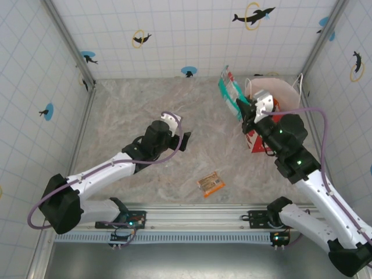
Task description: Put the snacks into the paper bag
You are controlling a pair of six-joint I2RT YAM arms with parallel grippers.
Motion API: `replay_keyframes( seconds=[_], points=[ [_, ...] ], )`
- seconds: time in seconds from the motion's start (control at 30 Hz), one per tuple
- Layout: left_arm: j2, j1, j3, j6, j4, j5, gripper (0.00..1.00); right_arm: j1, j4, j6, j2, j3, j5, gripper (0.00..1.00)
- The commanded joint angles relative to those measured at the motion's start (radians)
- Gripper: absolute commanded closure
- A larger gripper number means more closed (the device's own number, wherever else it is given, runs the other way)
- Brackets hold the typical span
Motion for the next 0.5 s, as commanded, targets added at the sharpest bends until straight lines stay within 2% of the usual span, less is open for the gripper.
replay_keyframes(
  seconds=[0.0,0.27,0.37,0.47],
  points=[
    [0.014,0.009,0.019,-0.029,0.021,0.005,0.02,-0.037,0.154,-0.02,0.033,0.12,0.054,1.0],
    [0.019,0.009,0.02,-0.034,0.026,0.019,0.03,-0.191,0.219,0.021,0.097,0.177,0.069,1.0],
    [0.022,0.01,0.027,-0.025,0.024,0.025,0.02,-0.29,0.213,0.119,0.113,0.18,0.1,1.0],
    [0.029,0.01,0.044,-0.008,0.015,0.038,0.02,-0.388,0.166,0.243,0.122,0.178,0.047,1.0]
  ],
)
